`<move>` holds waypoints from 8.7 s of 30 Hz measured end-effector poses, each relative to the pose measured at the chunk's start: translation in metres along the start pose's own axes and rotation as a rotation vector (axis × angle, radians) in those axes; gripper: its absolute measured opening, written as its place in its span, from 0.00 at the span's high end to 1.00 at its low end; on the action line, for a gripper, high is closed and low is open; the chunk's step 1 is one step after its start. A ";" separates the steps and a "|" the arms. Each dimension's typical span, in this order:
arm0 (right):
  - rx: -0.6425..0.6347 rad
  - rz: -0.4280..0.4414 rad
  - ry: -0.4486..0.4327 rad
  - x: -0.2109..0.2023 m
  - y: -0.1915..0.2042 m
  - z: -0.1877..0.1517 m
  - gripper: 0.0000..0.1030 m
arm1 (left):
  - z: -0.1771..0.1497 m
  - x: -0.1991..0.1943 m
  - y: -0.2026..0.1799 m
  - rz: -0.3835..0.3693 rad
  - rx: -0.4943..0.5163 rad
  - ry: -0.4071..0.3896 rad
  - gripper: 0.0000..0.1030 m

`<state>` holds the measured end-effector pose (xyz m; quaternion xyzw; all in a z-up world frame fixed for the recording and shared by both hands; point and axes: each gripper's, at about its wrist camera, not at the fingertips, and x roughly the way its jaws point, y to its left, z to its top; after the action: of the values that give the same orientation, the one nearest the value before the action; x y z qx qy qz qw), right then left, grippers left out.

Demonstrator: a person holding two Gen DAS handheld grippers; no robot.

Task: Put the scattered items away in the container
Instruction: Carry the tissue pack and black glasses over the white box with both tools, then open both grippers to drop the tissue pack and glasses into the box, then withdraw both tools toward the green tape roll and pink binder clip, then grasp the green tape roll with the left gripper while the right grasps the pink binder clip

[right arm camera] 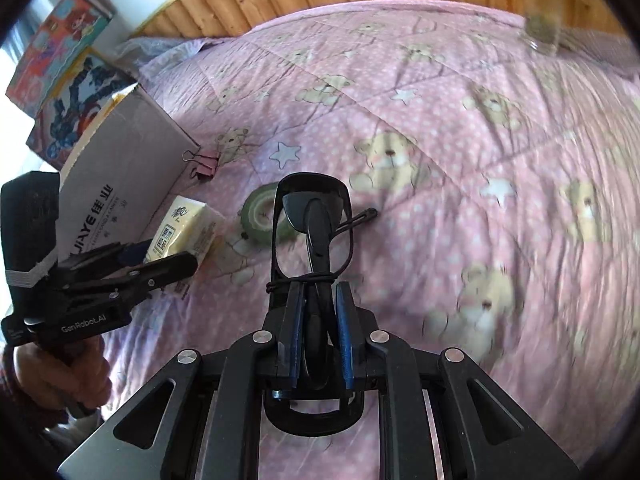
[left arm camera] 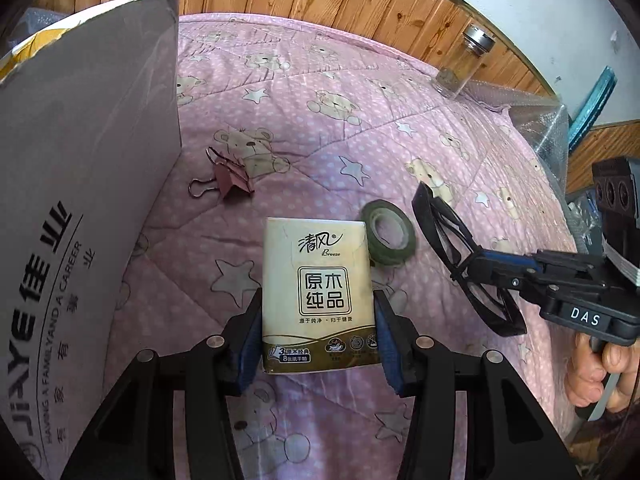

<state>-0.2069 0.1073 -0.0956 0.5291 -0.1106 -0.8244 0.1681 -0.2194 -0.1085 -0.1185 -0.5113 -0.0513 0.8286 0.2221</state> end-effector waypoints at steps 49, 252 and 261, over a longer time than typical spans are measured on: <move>0.006 -0.038 -0.054 -0.046 0.131 -0.187 0.66 | -0.120 -0.154 -0.007 -0.087 0.039 -0.093 0.51; -1.093 0.147 0.231 0.145 0.145 0.107 0.52 | -0.022 -0.105 0.005 -0.156 -0.157 0.037 0.35; -1.003 0.243 0.224 0.146 0.134 0.123 0.63 | -0.007 -0.079 0.016 -0.152 -0.183 0.072 0.35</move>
<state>-0.3534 -0.0732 -0.1184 0.4519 0.2557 -0.6890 0.5056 -0.1885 -0.1567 -0.0620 -0.5536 -0.1574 0.7822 0.2385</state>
